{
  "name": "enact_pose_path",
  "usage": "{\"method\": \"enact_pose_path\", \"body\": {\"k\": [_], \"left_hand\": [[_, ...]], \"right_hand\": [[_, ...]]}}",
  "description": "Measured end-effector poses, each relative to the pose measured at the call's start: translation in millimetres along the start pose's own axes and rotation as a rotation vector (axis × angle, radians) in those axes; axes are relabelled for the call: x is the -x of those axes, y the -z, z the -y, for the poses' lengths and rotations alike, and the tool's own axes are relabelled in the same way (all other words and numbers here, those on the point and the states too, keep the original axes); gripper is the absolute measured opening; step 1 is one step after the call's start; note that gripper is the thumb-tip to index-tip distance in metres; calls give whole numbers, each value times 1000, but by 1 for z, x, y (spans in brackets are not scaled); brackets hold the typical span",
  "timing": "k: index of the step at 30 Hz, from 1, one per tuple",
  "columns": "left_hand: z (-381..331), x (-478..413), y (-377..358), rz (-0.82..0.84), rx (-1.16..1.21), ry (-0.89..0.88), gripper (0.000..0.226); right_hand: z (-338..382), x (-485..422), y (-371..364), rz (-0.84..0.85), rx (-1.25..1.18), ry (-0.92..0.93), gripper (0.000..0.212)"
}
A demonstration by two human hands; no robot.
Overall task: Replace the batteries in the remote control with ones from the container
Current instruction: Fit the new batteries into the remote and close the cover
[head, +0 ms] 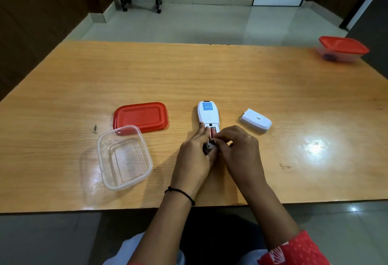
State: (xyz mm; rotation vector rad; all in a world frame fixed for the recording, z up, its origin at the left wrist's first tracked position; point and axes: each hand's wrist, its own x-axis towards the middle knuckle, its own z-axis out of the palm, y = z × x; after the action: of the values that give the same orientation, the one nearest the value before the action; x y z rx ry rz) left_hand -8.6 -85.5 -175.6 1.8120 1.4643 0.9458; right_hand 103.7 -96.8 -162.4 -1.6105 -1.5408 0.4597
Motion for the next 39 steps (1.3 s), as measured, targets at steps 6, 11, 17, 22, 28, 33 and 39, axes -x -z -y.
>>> {"method": "enact_pose_path", "body": {"k": [6,11,17,22,28,33,39], "left_hand": [[0,1,1,20,4,25,55],[-1,1,1,18,5,43,57],[-3,3,1,26,49,54,60],[-2,2,10,-22,311,87,71],[4,-5,18,-54,496,248,62],[5,-3,11,-117,124,176,54],[-10,0,10,-77,244,168,47]], "right_hand": [[2,-15,-6,-1,-221,-423,2],[0,-24,-13,-6,-316,-489,7],[-4,-22,-10,25,-329,-440,15],[-29,-40,22,-161,-50,-242,41],[-63,-49,33,-122,286,-310,56],[-30,-35,28,-176,-43,-312,44],[9,-5,-3,3,-51,-257,37]]}}
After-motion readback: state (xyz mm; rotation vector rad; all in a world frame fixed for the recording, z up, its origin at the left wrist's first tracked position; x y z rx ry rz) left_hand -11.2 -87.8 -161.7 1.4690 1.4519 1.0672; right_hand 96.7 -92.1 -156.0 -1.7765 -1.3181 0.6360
